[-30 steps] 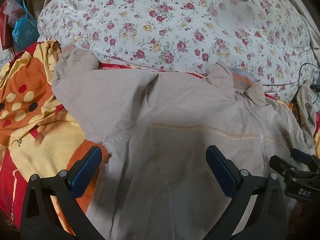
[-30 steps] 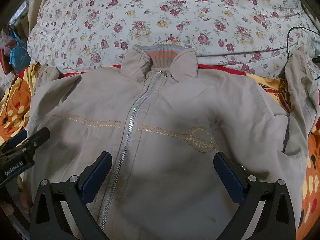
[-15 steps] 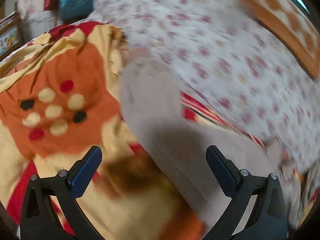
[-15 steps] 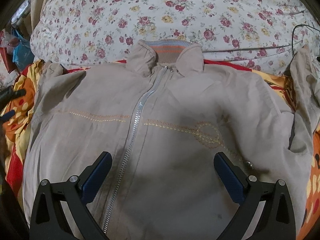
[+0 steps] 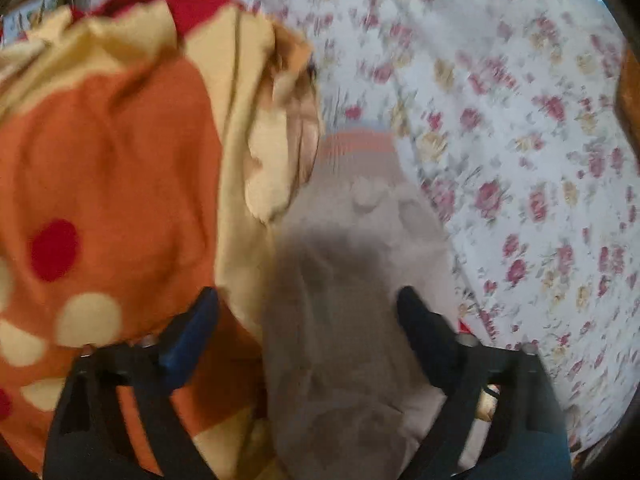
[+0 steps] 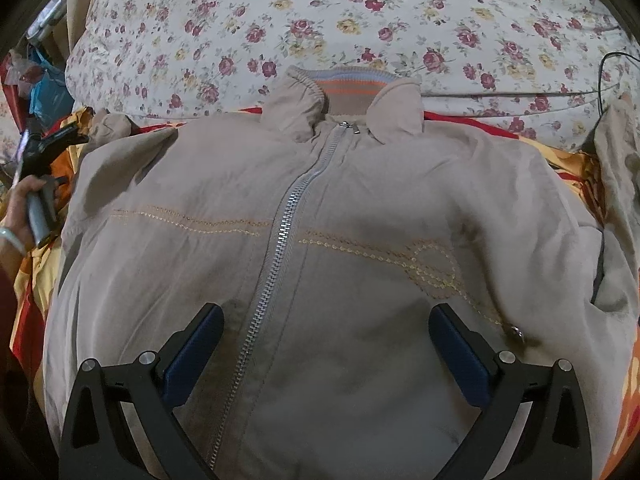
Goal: Fold large clothes
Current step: 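Grasp the jacket sleeve cuff with the left tool and lift it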
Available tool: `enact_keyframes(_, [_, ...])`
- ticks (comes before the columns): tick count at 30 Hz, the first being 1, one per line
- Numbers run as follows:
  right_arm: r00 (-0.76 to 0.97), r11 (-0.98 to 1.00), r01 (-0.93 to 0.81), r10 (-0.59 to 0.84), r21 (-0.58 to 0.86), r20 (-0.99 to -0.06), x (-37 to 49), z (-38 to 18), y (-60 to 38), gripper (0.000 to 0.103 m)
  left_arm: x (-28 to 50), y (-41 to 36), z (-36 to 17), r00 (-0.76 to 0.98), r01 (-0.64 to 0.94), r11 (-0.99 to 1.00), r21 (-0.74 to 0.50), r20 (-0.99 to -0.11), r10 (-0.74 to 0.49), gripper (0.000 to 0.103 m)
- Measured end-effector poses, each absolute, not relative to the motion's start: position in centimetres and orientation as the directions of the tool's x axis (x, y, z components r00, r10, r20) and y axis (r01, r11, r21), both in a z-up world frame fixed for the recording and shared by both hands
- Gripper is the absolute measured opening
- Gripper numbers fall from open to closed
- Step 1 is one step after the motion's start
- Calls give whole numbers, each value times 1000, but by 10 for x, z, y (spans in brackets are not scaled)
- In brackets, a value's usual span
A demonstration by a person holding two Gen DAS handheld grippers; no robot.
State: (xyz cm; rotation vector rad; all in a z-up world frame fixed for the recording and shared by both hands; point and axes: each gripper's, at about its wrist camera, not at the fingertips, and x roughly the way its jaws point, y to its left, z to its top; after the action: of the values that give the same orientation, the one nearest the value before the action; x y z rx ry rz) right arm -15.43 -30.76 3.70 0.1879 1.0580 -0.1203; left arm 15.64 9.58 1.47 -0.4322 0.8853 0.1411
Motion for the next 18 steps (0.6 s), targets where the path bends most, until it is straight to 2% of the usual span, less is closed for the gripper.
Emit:
enact_keyframes(1, [486, 978, 187, -5, 98, -874, -154, 36, -308, 103, 161, 95, 9, 597, -294, 907, -300, -799, -71, 31])
enact_keyframes(2, [485, 978, 185, -4, 99, -874, -154, 36, -308, 103, 164, 95, 5, 566, -293, 910, -292, -821, -82, 15])
enact_keyframes(3, [486, 978, 184, -2, 100, -874, -154, 36, -308, 103, 164, 96, 4, 551, -288, 910, -299, -829, -98, 7])
enact_keyframes(9, [490, 975, 191, 5, 113, -872, -155, 37, -309, 103, 130, 96, 57, 662, -170, 923, -346, -733, -152, 2])
enact_keyframes(12, [497, 971, 198, 16, 131, -867, -157, 40, -309, 103, 112, 87, 91, 695, -86, 920, -382, -685, -220, 2])
enact_keyframes(18, [533, 961, 232, 2, 148, -846, -164, 53, -315, 103, 63, 13, 169, 704, 210, 896, -391, -575, -416, 2])
